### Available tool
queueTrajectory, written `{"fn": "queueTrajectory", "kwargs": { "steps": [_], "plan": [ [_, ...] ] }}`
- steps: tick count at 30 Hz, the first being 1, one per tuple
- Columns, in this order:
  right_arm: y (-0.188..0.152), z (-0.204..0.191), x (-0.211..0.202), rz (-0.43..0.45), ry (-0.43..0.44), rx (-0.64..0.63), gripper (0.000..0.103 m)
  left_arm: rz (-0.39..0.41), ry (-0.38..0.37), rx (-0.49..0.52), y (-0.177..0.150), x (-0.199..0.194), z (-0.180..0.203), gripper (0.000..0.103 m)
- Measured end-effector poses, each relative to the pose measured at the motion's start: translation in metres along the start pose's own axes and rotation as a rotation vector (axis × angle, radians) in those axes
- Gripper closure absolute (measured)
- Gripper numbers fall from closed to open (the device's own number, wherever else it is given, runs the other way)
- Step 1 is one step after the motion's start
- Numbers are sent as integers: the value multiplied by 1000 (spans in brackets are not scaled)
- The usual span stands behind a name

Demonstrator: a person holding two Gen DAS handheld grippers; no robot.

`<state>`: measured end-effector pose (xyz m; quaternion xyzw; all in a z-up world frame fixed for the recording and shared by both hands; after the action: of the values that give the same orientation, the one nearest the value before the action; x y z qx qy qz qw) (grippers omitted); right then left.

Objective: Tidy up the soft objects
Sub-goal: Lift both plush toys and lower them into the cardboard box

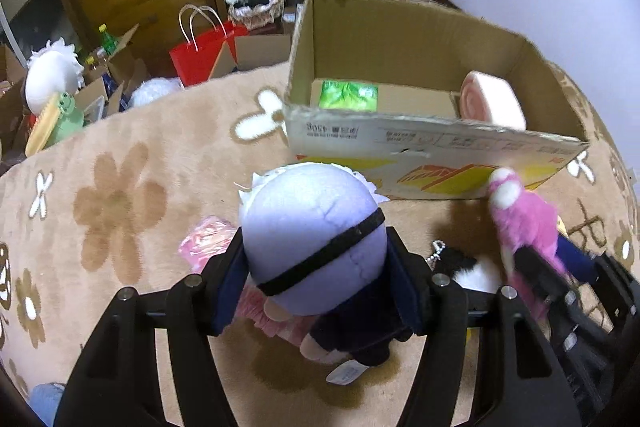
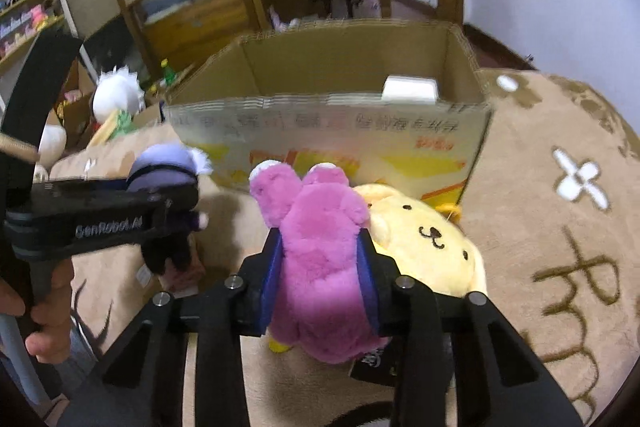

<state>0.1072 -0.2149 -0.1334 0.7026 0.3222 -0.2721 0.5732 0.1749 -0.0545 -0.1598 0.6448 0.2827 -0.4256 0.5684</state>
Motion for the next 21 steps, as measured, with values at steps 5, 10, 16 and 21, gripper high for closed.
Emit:
{"fn": "queueTrajectory", "kwargs": {
  "steps": [5,10,16,21],
  "plan": [
    [16,7,-31,83,-16,23,66,94,25,21,6,-34,-3,40],
    [35,9,-60,173,-63,6,66,184,19,32,14,-62,0,40],
    [64,11,-89,266,-102,1,66,269,17,69,26,-86,6,40],
    [84,8,-100,311,-125,-15,66,336,26,86,41,-105,12,40]
  ]
}}
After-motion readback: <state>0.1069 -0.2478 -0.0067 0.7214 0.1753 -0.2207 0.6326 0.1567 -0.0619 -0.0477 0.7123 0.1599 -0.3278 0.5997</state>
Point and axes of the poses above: each gripper's, at about its wrist camera, not at the fingertips, and x roughly the way its jaws point, z to its right, y to its top, the point moved 8 cm from there along x, roughly the way its jaws point, and after that the axes turned 2 degrees about x, right-handed, at the moved point
